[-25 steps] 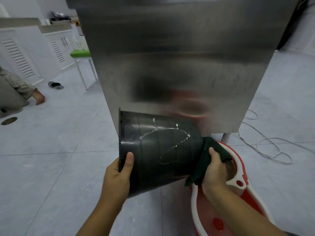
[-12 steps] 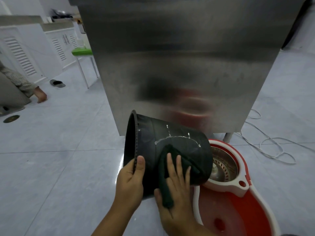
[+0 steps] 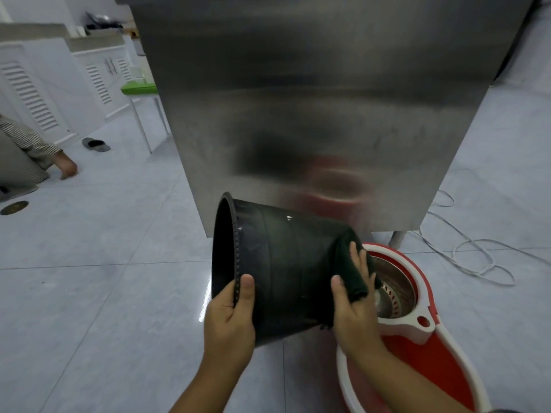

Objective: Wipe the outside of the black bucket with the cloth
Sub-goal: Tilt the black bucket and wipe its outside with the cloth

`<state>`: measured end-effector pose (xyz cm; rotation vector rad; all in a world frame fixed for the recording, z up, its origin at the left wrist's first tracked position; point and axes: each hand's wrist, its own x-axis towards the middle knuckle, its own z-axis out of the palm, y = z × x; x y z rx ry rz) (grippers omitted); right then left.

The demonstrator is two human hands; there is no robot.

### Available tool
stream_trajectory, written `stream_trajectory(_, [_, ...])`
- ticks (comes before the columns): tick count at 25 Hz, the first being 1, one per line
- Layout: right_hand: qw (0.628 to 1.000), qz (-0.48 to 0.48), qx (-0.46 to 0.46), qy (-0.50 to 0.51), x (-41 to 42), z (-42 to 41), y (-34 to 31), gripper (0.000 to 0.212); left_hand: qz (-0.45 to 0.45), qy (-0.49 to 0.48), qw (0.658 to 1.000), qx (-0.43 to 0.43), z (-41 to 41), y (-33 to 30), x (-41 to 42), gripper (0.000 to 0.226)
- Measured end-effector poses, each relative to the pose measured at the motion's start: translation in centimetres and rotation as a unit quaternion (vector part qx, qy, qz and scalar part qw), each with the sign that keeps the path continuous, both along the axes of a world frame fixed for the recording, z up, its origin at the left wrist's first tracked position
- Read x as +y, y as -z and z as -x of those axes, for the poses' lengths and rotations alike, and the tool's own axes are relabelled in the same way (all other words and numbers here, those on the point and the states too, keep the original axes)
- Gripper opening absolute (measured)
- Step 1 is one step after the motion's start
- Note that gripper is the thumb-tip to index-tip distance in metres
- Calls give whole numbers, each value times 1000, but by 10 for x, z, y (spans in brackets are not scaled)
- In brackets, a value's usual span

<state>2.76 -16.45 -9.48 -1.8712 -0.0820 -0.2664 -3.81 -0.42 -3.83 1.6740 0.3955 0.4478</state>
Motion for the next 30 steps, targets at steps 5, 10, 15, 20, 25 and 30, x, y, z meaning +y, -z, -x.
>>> stream_trajectory(5, [963, 169, -163, -135, 41, 57, 2, 61, 33, 20, 999, 13, -7, 0, 2, 51])
stream_trajectory(10, [970, 105, -199, -93, 22, 20, -23, 60, 36, 61, 997, -3, 0, -7, -14, 43])
stream_trajectory(15, [997, 18, -76, -21, 1, 2, 9, 63, 33, -21, 999, 8, 3, -13, -1, 60])
stream_trajectory(20, [955, 201, -181, -126, 42, 47, 29, 87, 101, -55, 993, -5, 4, -26, 9, 56])
stream_trajectory(25, [950, 159, -229, -138, 49, 46, -7, 69, 44, -28, 999, -14, 9, -26, 2, 56])
stream_trajectory(30, [995, -82, 53, 29, 9, -3, -14, 60, 33, -11, 999, -35, 17, -29, 3, 46])
